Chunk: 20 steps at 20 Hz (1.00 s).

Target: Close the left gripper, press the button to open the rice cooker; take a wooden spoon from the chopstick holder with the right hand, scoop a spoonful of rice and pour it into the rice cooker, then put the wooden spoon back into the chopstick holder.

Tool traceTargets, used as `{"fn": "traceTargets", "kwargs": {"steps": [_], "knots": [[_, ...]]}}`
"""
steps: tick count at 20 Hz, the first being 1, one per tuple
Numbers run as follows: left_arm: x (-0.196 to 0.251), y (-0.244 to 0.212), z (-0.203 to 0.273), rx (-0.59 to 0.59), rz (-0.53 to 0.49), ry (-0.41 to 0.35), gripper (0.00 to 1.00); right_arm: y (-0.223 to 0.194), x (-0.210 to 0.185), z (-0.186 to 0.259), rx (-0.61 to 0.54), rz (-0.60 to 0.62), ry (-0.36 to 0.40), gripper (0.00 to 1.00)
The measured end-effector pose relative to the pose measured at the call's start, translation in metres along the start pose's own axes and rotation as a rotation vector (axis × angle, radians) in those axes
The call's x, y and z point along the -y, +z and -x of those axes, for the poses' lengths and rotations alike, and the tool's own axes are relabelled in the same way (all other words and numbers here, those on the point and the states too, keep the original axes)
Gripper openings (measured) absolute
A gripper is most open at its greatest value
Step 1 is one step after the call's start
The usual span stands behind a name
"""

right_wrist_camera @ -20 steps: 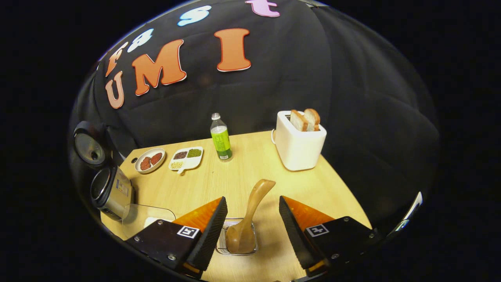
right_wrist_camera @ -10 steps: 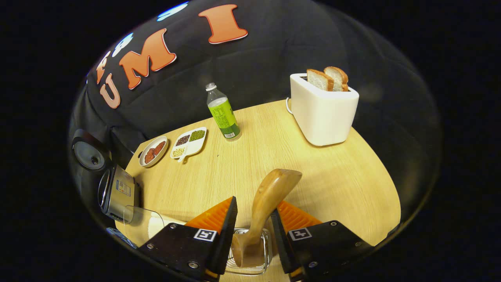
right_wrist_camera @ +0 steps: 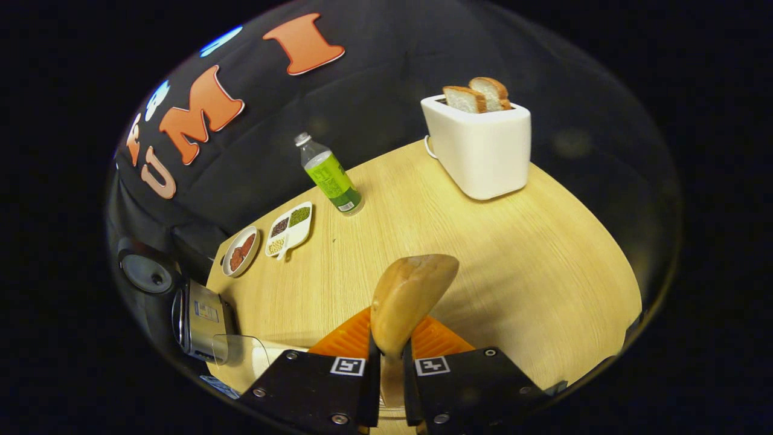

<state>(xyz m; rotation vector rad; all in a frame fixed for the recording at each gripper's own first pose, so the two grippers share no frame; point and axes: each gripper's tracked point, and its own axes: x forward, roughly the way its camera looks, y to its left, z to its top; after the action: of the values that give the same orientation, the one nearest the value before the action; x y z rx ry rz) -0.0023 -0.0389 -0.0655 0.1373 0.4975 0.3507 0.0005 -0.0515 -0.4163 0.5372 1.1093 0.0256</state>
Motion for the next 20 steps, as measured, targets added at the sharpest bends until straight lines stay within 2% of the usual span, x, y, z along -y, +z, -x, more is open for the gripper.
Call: {"fn": "traceTargets", "kwargs": {"steps": [2, 3, 4, 8, 10, 13, 14, 15, 18, 19, 20], "knots": [[0.012, 0.008, -0.008, 0.024, -0.006, -0.035, 0.9, -0.005, 0.002, 0.012, 0.037, -0.018, -0.004, 0.16], [0.016, 0.012, -0.012, 0.038, -0.019, -0.048, 0.87, -0.006, 0.003, 0.017, 0.06, -0.022, -0.014, 0.14], [0.018, 0.016, -0.016, 0.05, -0.036, -0.058, 0.9, -0.011, 0.001, 0.021, 0.066, -0.036, -0.016, 0.14], [0.019, 0.026, -0.032, 0.084, -0.062, -0.107, 0.88, -0.018, 0.001, 0.033, 0.096, -0.051, -0.067, 0.12], [0.017, 0.027, -0.039, 0.095, -0.057, -0.14, 0.88, -0.003, -0.006, 0.043, 0.139, -0.065, -0.069, 0.1], [-0.002, 0.032, -0.05, 0.125, -0.043, -0.139, 0.88, 0.024, -0.02, 0.068, 0.218, -0.066, -0.068, 0.1], [-0.01, 0.034, -0.055, 0.134, -0.028, -0.131, 0.89, 0.032, -0.027, 0.079, 0.247, -0.066, -0.068, 0.1], [-0.015, 0.034, -0.061, 0.132, -0.009, -0.134, 1.0, 0.038, -0.034, 0.089, 0.27, -0.053, -0.074, 0.1], [-0.033, 0.028, -0.076, 0.116, 0.022, -0.135, 1.0, 0.048, -0.075, 0.119, 0.312, -0.026, -0.006, 0.1], [-0.037, 0.023, -0.08, 0.106, 0.022, -0.139, 0.92, 0.046, -0.091, 0.124, 0.315, -0.014, 0.02, 0.1], [-0.042, 0.02, -0.085, 0.096, 0.022, -0.142, 0.99, 0.042, -0.109, 0.128, 0.311, -0.001, 0.049, 0.1]]}}
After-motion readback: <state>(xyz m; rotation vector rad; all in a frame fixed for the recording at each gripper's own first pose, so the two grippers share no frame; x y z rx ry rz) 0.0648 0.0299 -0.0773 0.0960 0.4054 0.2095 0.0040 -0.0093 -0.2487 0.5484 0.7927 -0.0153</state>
